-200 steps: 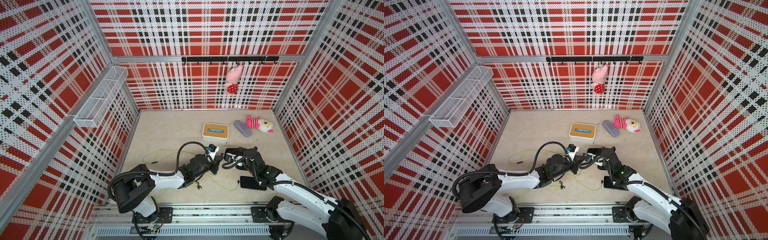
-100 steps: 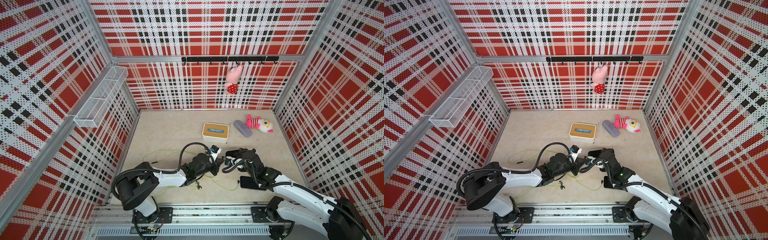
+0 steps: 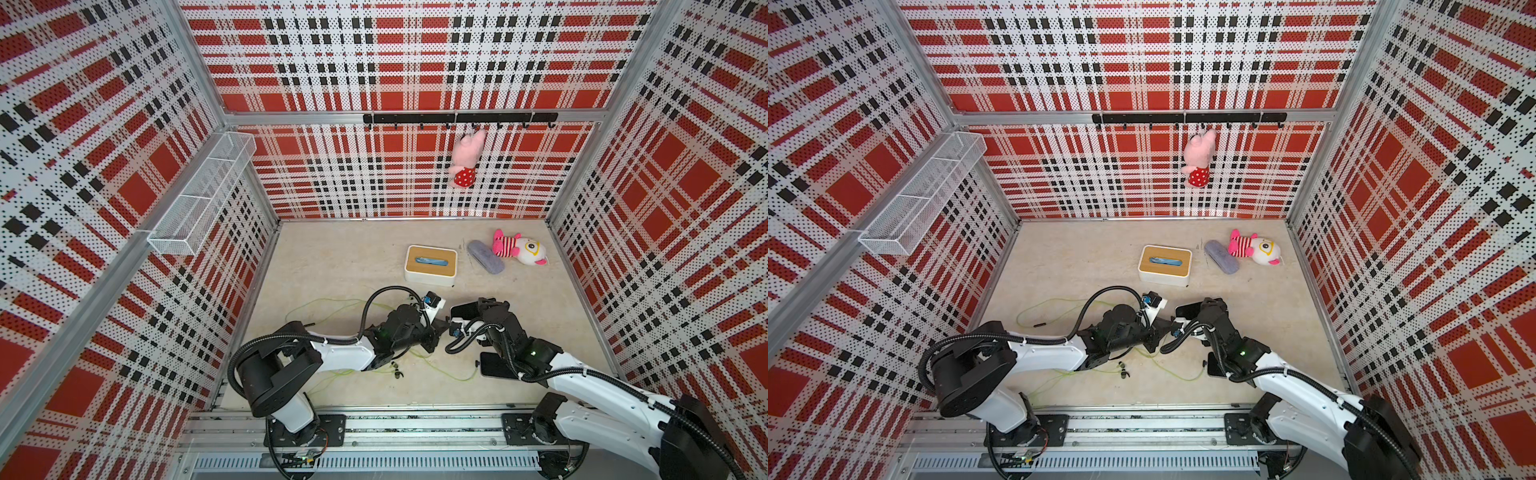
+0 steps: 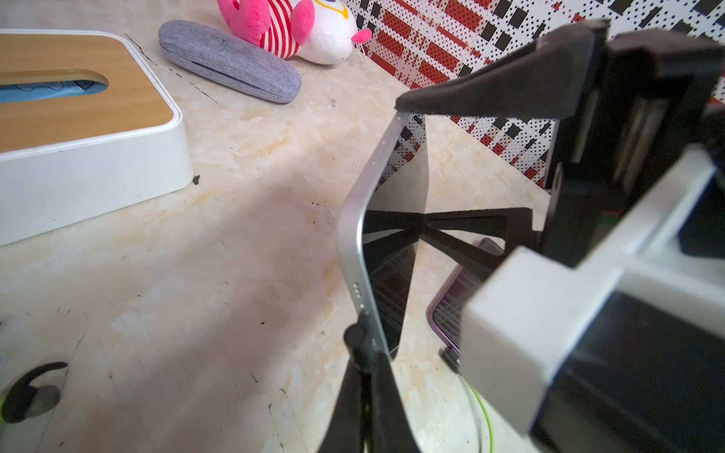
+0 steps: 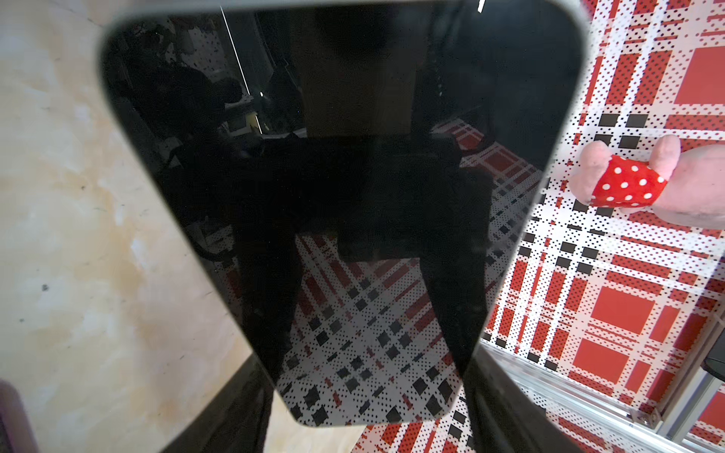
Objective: Plug wired earphones into phones
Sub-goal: Insert the wired earphone into the phone, then place the phone at the center of the board.
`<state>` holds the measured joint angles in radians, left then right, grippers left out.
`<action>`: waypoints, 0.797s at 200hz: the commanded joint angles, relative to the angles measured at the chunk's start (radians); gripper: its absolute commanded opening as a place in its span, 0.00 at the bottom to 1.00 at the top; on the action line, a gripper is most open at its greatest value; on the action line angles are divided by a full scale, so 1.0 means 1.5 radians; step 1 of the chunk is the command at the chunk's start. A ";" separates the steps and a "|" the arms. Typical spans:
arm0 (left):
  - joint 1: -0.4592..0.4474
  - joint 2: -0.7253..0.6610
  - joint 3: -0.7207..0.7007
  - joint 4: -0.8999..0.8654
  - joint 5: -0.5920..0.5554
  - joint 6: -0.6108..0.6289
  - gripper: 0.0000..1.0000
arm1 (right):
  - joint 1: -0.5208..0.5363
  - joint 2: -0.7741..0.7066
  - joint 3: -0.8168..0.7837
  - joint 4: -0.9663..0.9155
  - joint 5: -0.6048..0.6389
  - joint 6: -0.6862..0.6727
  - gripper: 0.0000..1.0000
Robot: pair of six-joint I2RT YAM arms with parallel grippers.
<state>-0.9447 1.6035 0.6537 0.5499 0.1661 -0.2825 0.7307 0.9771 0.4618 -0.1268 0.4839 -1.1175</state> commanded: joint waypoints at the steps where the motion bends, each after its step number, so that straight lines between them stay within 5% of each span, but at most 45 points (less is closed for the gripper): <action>1: 0.011 -0.006 0.020 0.026 0.020 0.017 0.00 | 0.017 -0.009 0.016 0.001 -0.044 -0.005 0.36; 68: 0.067 -0.114 -0.075 0.109 0.008 0.013 0.63 | -0.093 0.045 0.040 -0.044 -0.128 0.038 0.33; 159: 0.121 -0.294 -0.189 0.167 -0.067 0.056 0.70 | -0.354 0.326 0.228 -0.292 -0.276 -0.016 0.37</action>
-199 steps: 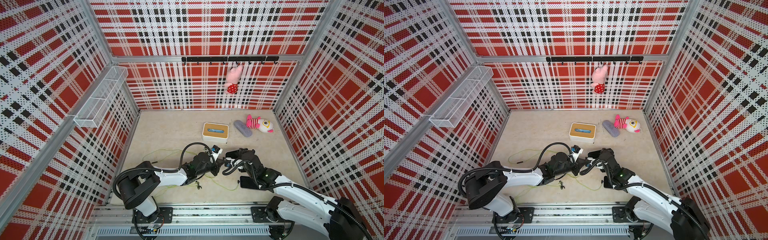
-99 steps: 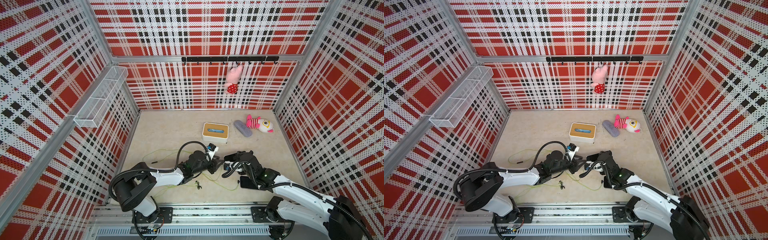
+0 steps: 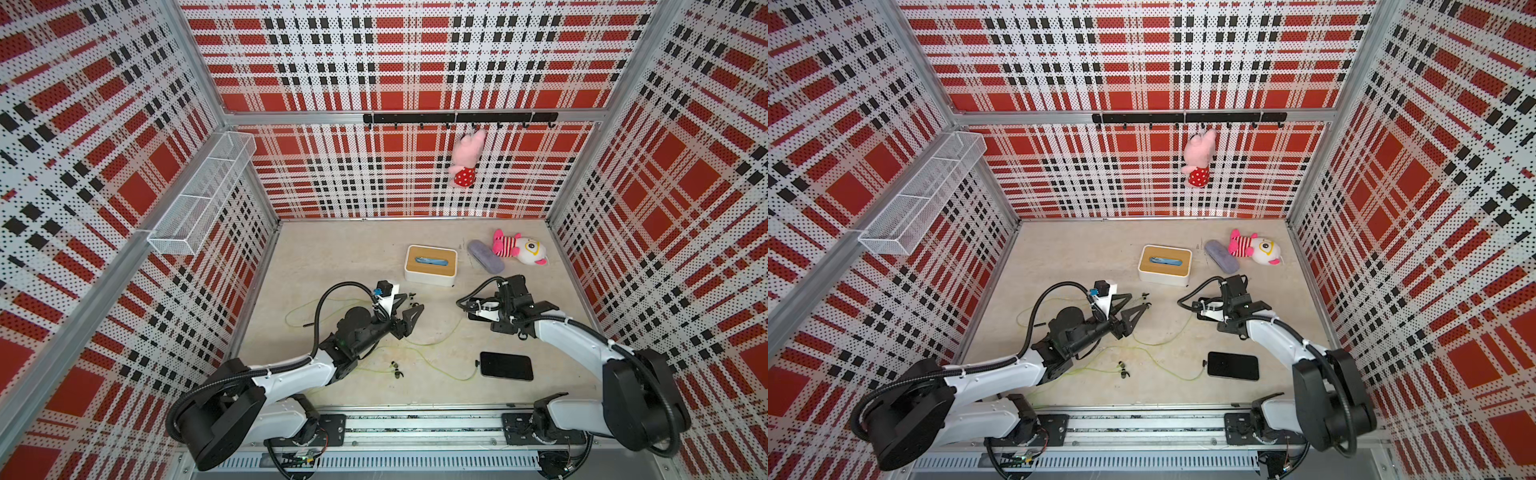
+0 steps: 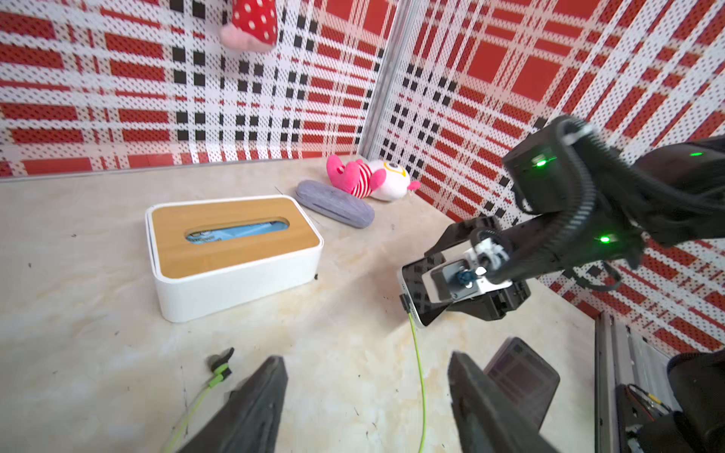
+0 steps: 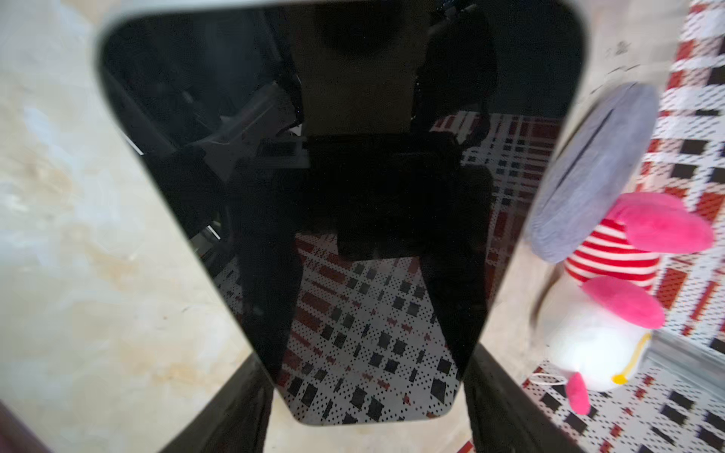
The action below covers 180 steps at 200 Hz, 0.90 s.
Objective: Plug wired earphones into phones
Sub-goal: Place the phone at the center of the board.
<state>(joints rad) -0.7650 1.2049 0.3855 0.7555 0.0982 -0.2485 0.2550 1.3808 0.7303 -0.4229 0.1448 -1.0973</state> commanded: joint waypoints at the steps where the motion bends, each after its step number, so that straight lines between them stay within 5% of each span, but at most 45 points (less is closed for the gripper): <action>1: 0.001 -0.029 -0.011 0.030 -0.022 0.034 0.70 | -0.038 0.061 0.051 -0.097 -0.050 -0.030 0.37; 60: 0.002 -0.017 -0.014 0.027 -0.052 0.060 0.70 | -0.106 0.165 0.120 -0.180 -0.039 -0.068 0.47; 98: 0.002 -0.012 -0.017 0.028 -0.068 0.066 0.70 | -0.107 0.188 0.147 -0.203 -0.057 -0.069 0.65; 113: 0.003 -0.016 -0.021 0.030 -0.075 0.076 0.72 | -0.107 0.168 0.143 -0.204 -0.072 -0.070 0.76; 126: 0.006 -0.024 -0.027 0.036 -0.083 0.077 0.73 | -0.107 0.141 0.140 -0.202 -0.084 -0.069 0.99; 147: 0.011 -0.048 -0.044 0.048 -0.111 0.074 0.83 | -0.108 0.072 0.142 -0.196 -0.126 -0.047 1.00; 155: 0.016 -0.061 -0.055 0.057 -0.129 0.074 0.99 | -0.110 0.037 0.144 -0.179 -0.159 -0.022 1.00; 180: 0.031 -0.114 -0.082 0.063 -0.229 0.083 0.98 | -0.111 -0.089 0.105 -0.012 -0.284 0.143 1.00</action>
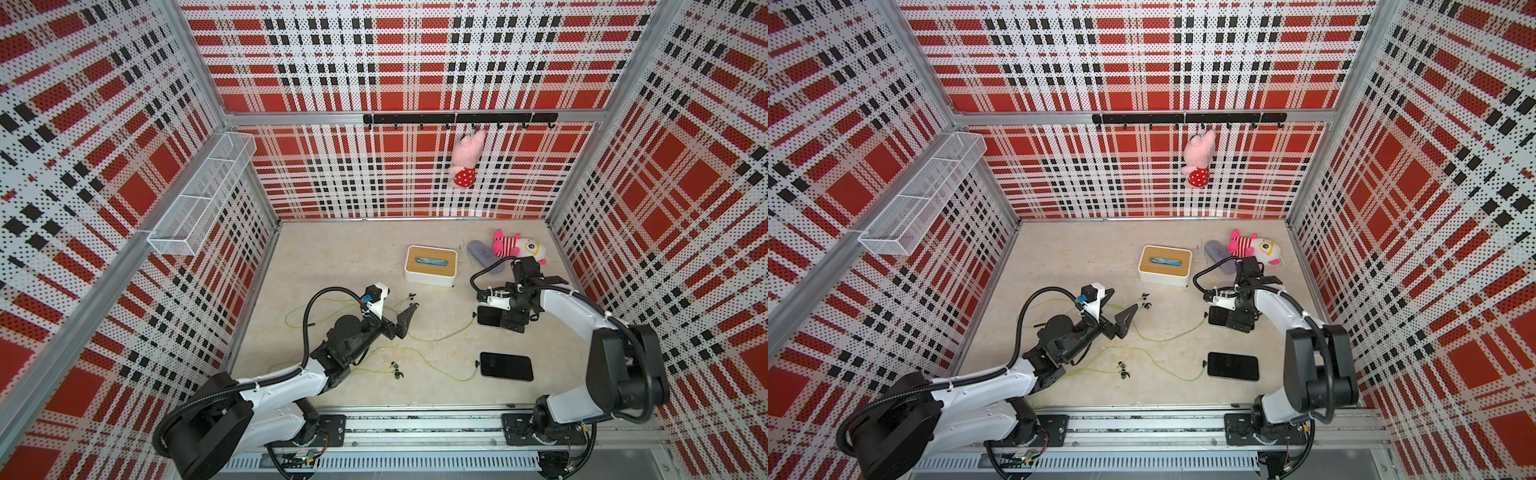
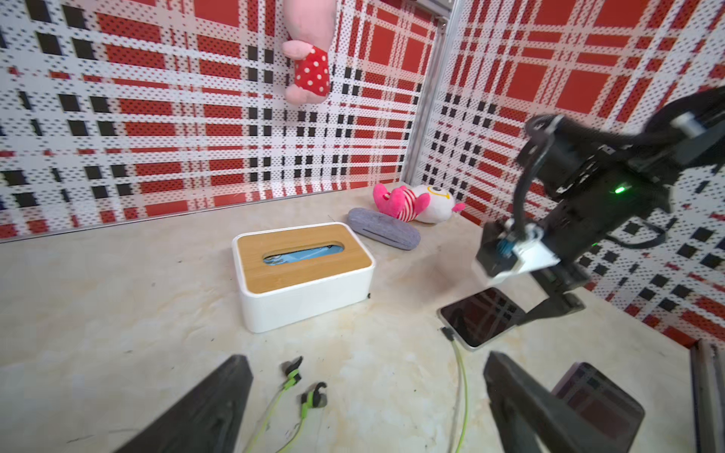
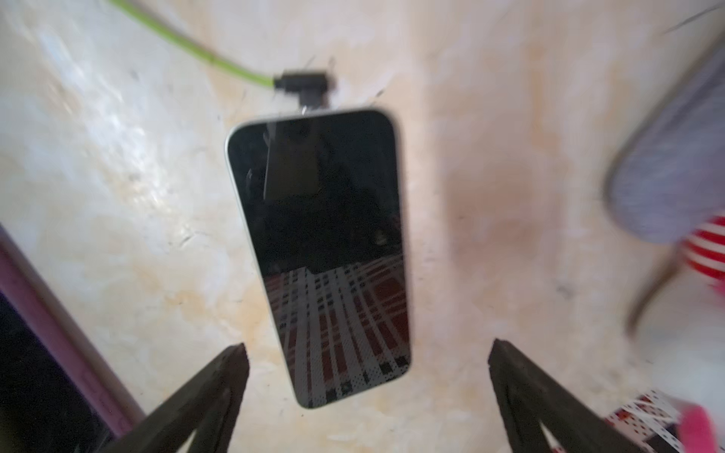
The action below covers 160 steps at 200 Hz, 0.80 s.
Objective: Plug wired earphones into phones
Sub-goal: Place the phone at the center of the board, then reset both arms
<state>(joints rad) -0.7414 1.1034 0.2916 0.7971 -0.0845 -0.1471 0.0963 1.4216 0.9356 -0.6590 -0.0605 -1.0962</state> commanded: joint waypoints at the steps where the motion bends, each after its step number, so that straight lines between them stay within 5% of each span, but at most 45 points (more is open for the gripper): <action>1: 0.016 -0.048 -0.020 0.035 -0.113 0.015 0.98 | -0.006 -0.121 -0.036 0.155 -0.151 0.148 1.00; 28: 0.068 -0.105 -0.041 0.030 -0.239 0.003 0.98 | -0.006 -0.264 -0.236 0.600 -0.202 0.485 1.00; 61: 0.219 -0.142 -0.067 0.001 -0.328 -0.050 0.98 | -0.006 -0.297 -0.496 1.108 -0.015 0.817 1.00; 96: 0.324 -0.125 -0.142 0.138 -0.376 -0.021 0.98 | -0.006 -0.244 -0.568 1.184 0.131 0.794 1.00; 124: 0.377 -0.100 -0.142 0.129 -0.315 0.038 0.98 | -0.006 -0.167 -0.588 1.247 0.170 0.733 1.00; 160: 0.432 0.047 -0.120 0.199 -0.223 0.034 0.98 | -0.007 -0.055 -0.589 1.363 0.202 0.738 1.00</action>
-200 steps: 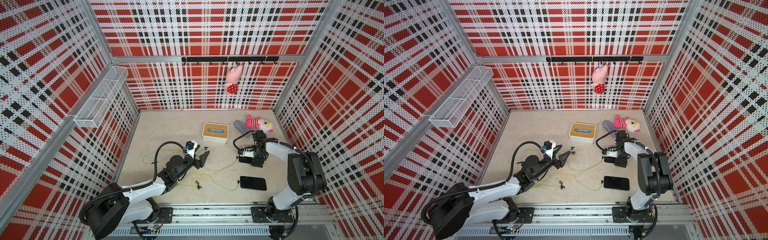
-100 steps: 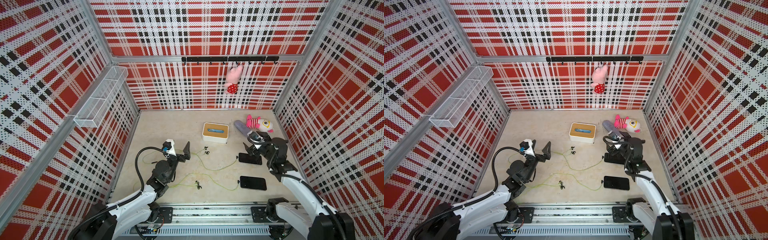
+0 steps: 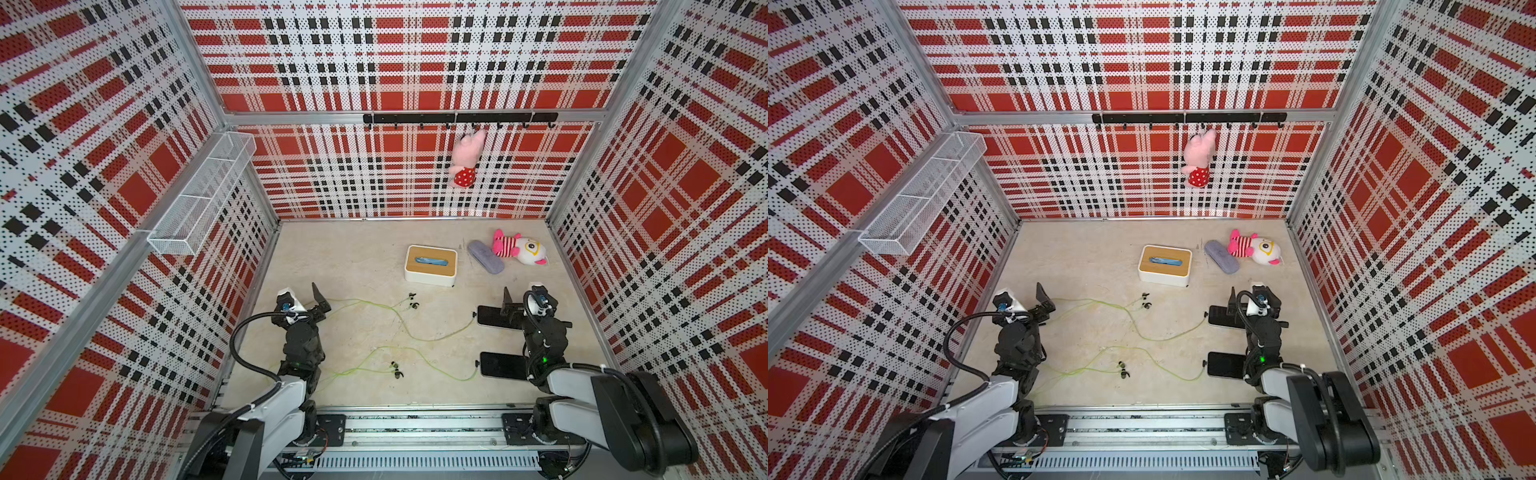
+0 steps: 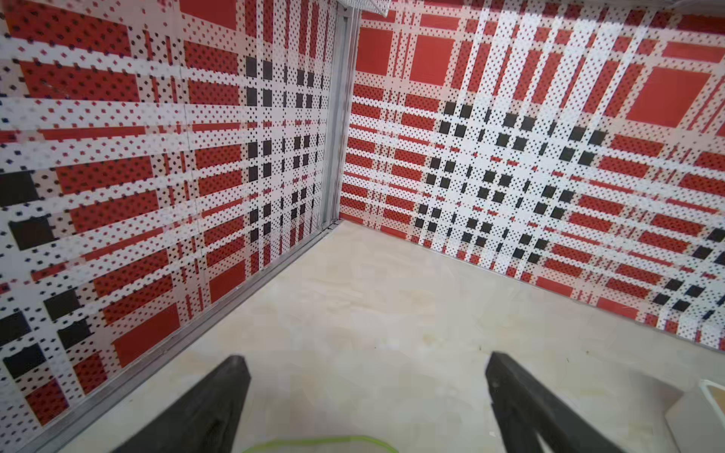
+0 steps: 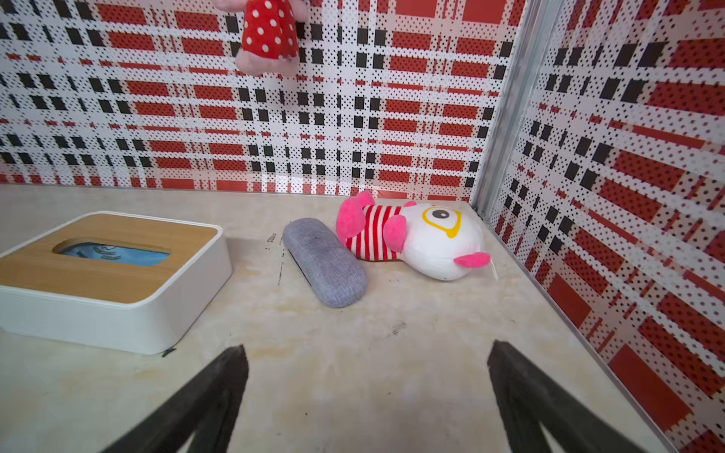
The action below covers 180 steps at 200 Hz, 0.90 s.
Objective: Plug wired earphones into phones
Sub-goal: Reset both arms
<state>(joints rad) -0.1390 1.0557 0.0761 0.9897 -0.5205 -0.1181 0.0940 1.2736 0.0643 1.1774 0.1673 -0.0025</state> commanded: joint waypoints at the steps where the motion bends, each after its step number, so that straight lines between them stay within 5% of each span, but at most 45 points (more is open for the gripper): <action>1: 0.032 0.083 0.024 0.075 0.070 0.013 0.98 | -0.005 0.045 -0.008 0.138 0.051 0.013 1.00; 54: 0.079 0.229 0.080 0.158 0.193 0.056 0.98 | -0.005 0.234 0.017 0.294 -0.018 0.001 1.00; 85: 0.100 0.369 0.031 0.426 0.250 0.053 0.98 | -0.006 0.217 0.042 0.223 -0.012 0.003 1.00; 101: 0.101 0.324 0.043 0.317 0.235 0.052 0.98 | -0.006 0.213 0.060 0.188 0.012 0.010 1.00; 137: 0.099 0.346 0.059 0.334 0.216 0.041 0.98 | -0.007 0.199 0.146 -0.002 0.103 0.050 1.00; 180: 0.096 0.347 0.070 0.314 0.171 0.028 0.98 | -0.010 0.203 0.138 0.022 0.105 0.050 1.00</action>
<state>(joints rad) 0.0051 1.5696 0.1661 1.4361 -0.2245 -0.0734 0.0879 1.5883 0.2687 1.2350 0.2859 0.0544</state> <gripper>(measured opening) 0.982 0.998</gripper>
